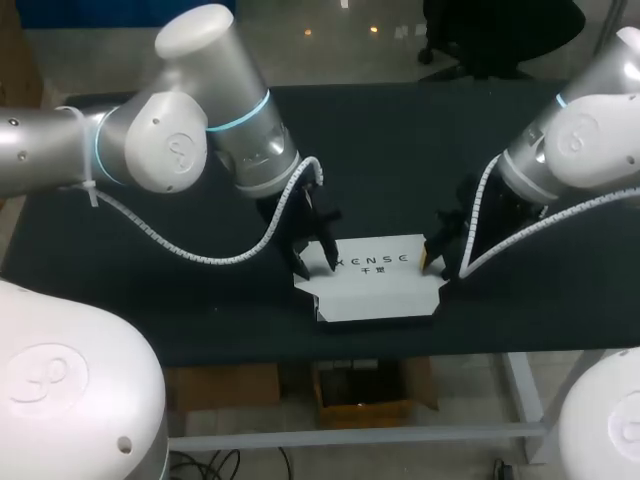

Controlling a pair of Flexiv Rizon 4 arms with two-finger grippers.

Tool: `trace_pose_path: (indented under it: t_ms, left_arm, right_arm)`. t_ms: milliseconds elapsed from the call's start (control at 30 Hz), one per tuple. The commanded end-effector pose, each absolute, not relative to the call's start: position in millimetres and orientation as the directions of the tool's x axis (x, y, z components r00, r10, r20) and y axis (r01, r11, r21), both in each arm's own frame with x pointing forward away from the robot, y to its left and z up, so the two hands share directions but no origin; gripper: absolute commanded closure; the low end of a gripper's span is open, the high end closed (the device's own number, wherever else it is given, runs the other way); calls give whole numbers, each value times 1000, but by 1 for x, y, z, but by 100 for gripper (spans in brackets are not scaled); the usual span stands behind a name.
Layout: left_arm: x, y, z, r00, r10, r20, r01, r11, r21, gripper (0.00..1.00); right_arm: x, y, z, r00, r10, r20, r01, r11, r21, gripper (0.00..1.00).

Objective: Assemble the packaging by folding the flat box into shape, placing the metal phone stand inside, and closing the box properly

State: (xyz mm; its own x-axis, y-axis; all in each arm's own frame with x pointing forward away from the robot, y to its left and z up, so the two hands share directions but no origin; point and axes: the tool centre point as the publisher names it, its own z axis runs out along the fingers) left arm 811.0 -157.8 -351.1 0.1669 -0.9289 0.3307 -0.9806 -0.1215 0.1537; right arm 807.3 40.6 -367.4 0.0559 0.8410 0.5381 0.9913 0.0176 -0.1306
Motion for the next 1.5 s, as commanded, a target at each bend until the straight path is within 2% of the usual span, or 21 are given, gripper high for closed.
trace_pose_path:
  t_ms: [33,267,400,600,667,767,800,867,933,1000,1033,1167,1233,1367,1500]
  left_arm:
    - [814,-157,-352,166,-929,330,-980,-118,160,54]
    - [814,-157,-352,166,-929,330,-980,-118,160,55]
    - [814,-157,-352,166,-929,330,-980,-118,160,53]
    - [814,-157,-352,166,-929,330,-980,-118,160,56]
    - [814,-157,-352,166,-929,330,-980,-118,160,57]
    - [814,-157,-352,166,-929,330,-980,-118,160,57]
    - [814,-157,-352,166,-929,330,-980,-118,160,57]
    - [814,-157,-352,166,-929,330,-980,-118,160,56]
    - [814,-157,-352,166,-929,330,-980,-118,160,55]
    - [814,-157,-352,166,-929,330,-980,-118,160,54]
    - [814,-157,-352,166,-929,330,-980,-118,160,53]
    - [814,-157,-352,166,-929,330,-980,-118,160,53]
    - [814,-156,-352,167,-928,331,-980,-120,160,53]
    - [814,-155,-353,170,-928,333,-980,-123,157,51]
    - [814,-153,-353,167,-926,339,-981,-122,150,51]
  right_arm:
    - [811,40,-365,63,839,540,989,19,-144,54]
    - [811,40,-365,63,839,540,989,19,-144,51]
    - [811,40,-365,63,839,540,989,19,-144,40]
    - [811,40,-365,63,839,540,989,19,-144,42]
    - [811,40,-365,63,839,540,989,19,-144,38]
    - [811,40,-365,63,839,540,989,19,-144,40]
    - [811,40,-365,63,839,540,989,19,-144,43]
    - [811,40,-365,63,839,540,989,19,-144,40]
    - [811,40,-365,63,839,540,989,19,-144,41]
    - [811,40,-365,63,839,540,989,19,-144,44]
    - [811,40,-365,63,839,540,989,19,-144,51]
    - [811,40,-365,63,839,540,989,19,-144,51]
    - [811,40,-364,63,839,541,989,19,-144,49]
    - [811,40,-363,63,838,542,990,15,-139,38]
    - [811,40,-364,64,836,545,990,13,-137,37]
